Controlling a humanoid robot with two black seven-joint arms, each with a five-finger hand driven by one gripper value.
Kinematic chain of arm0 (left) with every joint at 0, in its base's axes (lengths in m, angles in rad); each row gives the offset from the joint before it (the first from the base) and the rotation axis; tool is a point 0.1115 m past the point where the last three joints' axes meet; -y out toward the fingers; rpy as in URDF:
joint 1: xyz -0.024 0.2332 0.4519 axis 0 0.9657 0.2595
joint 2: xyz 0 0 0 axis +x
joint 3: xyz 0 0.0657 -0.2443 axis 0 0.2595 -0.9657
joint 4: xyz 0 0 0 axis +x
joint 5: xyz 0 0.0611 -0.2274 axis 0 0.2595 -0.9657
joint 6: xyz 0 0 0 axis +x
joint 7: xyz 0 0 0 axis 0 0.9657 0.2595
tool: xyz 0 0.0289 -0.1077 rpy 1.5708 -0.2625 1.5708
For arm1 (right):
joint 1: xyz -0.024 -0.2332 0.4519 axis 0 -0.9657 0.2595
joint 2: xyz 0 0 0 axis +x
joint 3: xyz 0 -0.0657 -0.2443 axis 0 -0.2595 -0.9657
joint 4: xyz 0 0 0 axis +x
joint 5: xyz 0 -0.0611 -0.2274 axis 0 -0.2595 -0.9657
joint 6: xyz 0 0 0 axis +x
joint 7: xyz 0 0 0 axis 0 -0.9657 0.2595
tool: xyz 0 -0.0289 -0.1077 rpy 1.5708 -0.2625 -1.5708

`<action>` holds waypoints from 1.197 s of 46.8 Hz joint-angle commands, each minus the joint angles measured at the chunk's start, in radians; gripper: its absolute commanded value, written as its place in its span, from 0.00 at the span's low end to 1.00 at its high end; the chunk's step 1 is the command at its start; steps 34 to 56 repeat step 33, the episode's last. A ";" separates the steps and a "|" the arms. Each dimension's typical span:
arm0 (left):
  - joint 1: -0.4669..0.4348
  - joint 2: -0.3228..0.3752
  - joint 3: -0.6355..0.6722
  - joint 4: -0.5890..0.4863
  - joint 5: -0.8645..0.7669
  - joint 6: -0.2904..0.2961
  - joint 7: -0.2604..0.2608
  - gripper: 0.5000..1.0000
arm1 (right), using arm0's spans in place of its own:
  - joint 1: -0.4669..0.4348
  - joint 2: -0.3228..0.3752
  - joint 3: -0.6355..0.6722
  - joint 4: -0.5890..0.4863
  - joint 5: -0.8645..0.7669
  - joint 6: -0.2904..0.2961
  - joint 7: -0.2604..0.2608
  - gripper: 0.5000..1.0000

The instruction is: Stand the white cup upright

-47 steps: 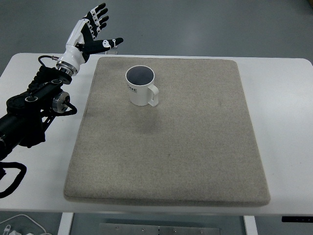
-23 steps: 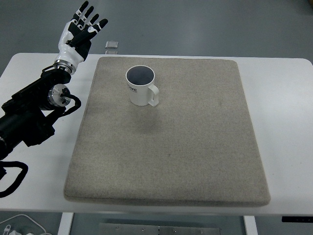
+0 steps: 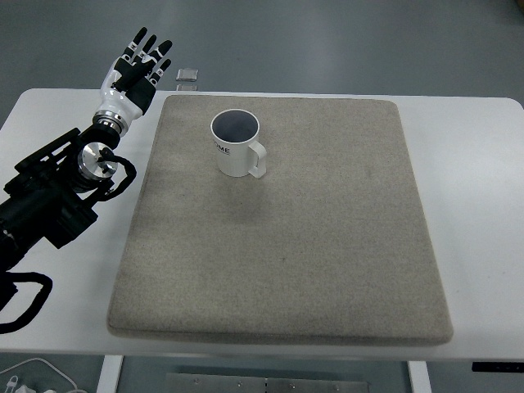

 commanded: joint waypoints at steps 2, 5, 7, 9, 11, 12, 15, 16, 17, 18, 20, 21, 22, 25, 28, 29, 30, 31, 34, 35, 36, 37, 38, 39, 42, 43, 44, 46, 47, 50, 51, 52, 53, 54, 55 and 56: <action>0.001 -0.002 0.001 0.006 -0.057 -0.015 0.027 0.99 | 0.000 0.000 0.000 0.000 0.002 0.001 0.000 0.86; 0.001 -0.011 0.000 0.006 -0.077 -0.018 0.031 0.99 | 0.000 0.000 0.000 0.000 0.002 0.003 0.000 0.86; 0.001 -0.020 0.000 0.007 -0.085 -0.018 0.033 0.99 | 0.000 0.000 0.000 0.000 0.002 0.003 0.000 0.86; 0.002 -0.023 0.000 0.007 -0.086 -0.018 0.033 0.99 | 0.000 0.000 0.000 0.000 0.002 0.003 0.000 0.86; 0.002 -0.023 0.000 0.007 -0.088 -0.020 0.033 0.99 | 0.000 0.000 0.000 0.000 0.002 0.003 0.000 0.86; 0.001 -0.023 -0.002 0.007 -0.088 -0.020 0.033 0.99 | 0.000 0.000 0.000 0.000 0.002 0.003 0.000 0.86; 0.002 -0.023 -0.013 0.006 -0.089 -0.020 0.034 0.99 | 0.000 0.000 0.000 0.000 0.002 0.003 0.000 0.86; 0.002 -0.023 -0.020 0.006 -0.089 -0.020 0.036 0.99 | 0.000 0.000 0.000 0.000 0.002 0.003 0.000 0.86; 0.002 -0.023 -0.029 0.003 -0.089 -0.020 0.040 0.99 | 0.000 0.000 0.000 0.000 0.002 0.003 0.000 0.86; 0.002 -0.023 -0.042 0.001 -0.089 -0.020 0.050 0.99 | 0.000 0.000 0.000 0.000 0.002 0.003 0.000 0.86; 0.002 -0.023 -0.068 0.001 -0.089 -0.015 0.065 0.99 | 0.000 0.000 0.000 -0.002 0.002 0.003 0.000 0.86; 0.002 -0.023 -0.080 0.001 -0.089 -0.009 0.070 0.99 | 0.000 0.000 0.000 -0.002 0.002 0.001 0.000 0.86; 0.001 -0.023 -0.089 0.001 -0.089 -0.006 0.074 0.99 | 0.000 0.000 0.000 -0.002 0.002 0.001 0.000 0.86; 0.001 -0.023 -0.105 0.000 -0.089 -0.006 0.080 0.99 | 0.000 0.000 0.000 -0.003 0.002 -0.001 0.000 0.86; 0.001 -0.023 -0.105 0.001 -0.089 -0.006 0.082 0.99 | 0.000 0.000 0.000 -0.003 0.002 -0.001 0.000 0.86; 0.002 -0.023 -0.105 0.001 -0.089 -0.006 0.082 0.99 | 0.000 0.000 0.000 -0.003 0.002 -0.001 0.000 0.86; 0.001 -0.023 -0.105 0.003 -0.089 -0.006 0.082 0.99 | 0.000 0.000 0.000 -0.003 0.002 -0.001 0.000 0.86; 0.002 -0.023 -0.105 0.003 -0.089 -0.006 0.080 0.99 | 0.001 0.000 0.000 -0.003 0.002 -0.001 0.000 0.86; 0.002 -0.023 -0.105 0.003 -0.089 -0.006 0.080 0.99 | 0.001 0.000 0.000 -0.003 0.002 -0.001 -0.001 0.86; 0.002 -0.023 -0.105 0.003 -0.089 -0.006 0.080 0.99 | 0.001 0.000 0.000 -0.003 0.002 -0.001 -0.001 0.86; 0.002 -0.023 -0.105 0.003 -0.089 -0.006 0.080 0.99 | 0.001 0.000 0.000 -0.003 0.002 -0.001 -0.001 0.86; 0.002 -0.023 -0.105 0.003 -0.089 -0.006 0.080 0.99 | 0.001 0.000 0.000 -0.003 0.002 -0.001 -0.001 0.86; 0.002 -0.023 -0.105 0.003 -0.089 -0.006 0.080 0.99 | 0.001 0.000 0.000 -0.003 0.002 -0.001 -0.001 0.86; 0.002 -0.023 -0.105 0.003 -0.089 -0.006 0.080 0.99 | 0.001 0.000 0.000 -0.003 0.002 -0.001 -0.001 0.86; 0.002 -0.023 -0.105 0.003 -0.089 -0.006 0.080 0.99 | 0.001 0.000 0.000 -0.003 0.002 -0.001 -0.001 0.86; 0.002 -0.023 -0.105 0.003 -0.089 -0.006 0.080 0.99 | 0.001 0.000 0.000 -0.003 0.002 -0.001 -0.001 0.86; 0.002 -0.023 -0.105 0.003 -0.089 -0.006 0.080 0.99 | 0.001 0.000 0.000 -0.003 0.002 -0.001 -0.001 0.86; 0.002 -0.023 -0.105 0.003 -0.089 -0.006 0.080 0.99 | 0.001 0.000 0.000 -0.003 0.002 -0.001 -0.001 0.86; 0.002 -0.023 -0.105 0.003 -0.089 -0.006 0.080 0.99 | 0.001 0.000 0.000 -0.003 0.002 -0.001 -0.001 0.86; 0.002 -0.023 -0.105 0.003 -0.089 -0.006 0.080 0.99 | 0.001 0.000 0.000 -0.003 0.002 -0.001 -0.001 0.86; 0.002 -0.023 -0.105 0.003 -0.089 -0.006 0.080 0.99 | 0.001 0.000 0.000 -0.003 0.002 -0.001 -0.001 0.86; 0.002 -0.023 -0.105 0.003 -0.089 -0.006 0.080 0.99 | 0.001 0.000 0.000 -0.003 0.002 -0.001 -0.001 0.86; 0.002 -0.023 -0.105 0.003 -0.089 -0.006 0.080 0.99 | 0.001 0.000 0.000 -0.003 0.002 -0.001 -0.001 0.86; 0.002 -0.023 -0.105 0.003 -0.089 -0.006 0.080 0.99 | 0.001 0.000 0.000 -0.003 0.002 -0.001 -0.001 0.86; 0.002 -0.023 -0.105 0.003 -0.089 -0.006 0.080 0.99 | 0.001 0.000 0.000 -0.003 0.002 -0.001 -0.001 0.86; 0.002 -0.023 -0.105 0.003 -0.089 -0.006 0.080 0.99 | 0.001 0.000 0.000 -0.003 0.002 -0.001 -0.001 0.86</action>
